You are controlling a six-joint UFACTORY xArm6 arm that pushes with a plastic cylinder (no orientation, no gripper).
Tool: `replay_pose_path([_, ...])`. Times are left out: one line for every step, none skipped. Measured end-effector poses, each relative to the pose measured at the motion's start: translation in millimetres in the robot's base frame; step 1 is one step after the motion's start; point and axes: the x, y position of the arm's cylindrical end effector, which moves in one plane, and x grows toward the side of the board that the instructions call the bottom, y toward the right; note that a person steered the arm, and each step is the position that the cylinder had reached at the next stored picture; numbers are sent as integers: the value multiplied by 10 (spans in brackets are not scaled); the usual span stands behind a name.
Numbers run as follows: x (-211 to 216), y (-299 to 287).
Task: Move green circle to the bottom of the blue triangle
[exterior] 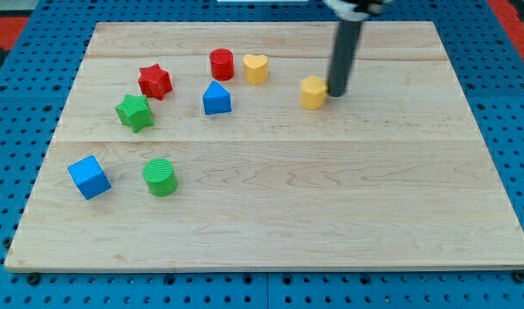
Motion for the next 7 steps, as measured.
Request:
replay_pose_path([313, 251])
replay_pose_path([1049, 91])
replay_pose_path([1577, -466])
replay_pose_path([2031, -1131])
replay_pose_path([2057, -1775])
replay_pose_path([1927, -2257])
replay_pose_path([1561, -2138])
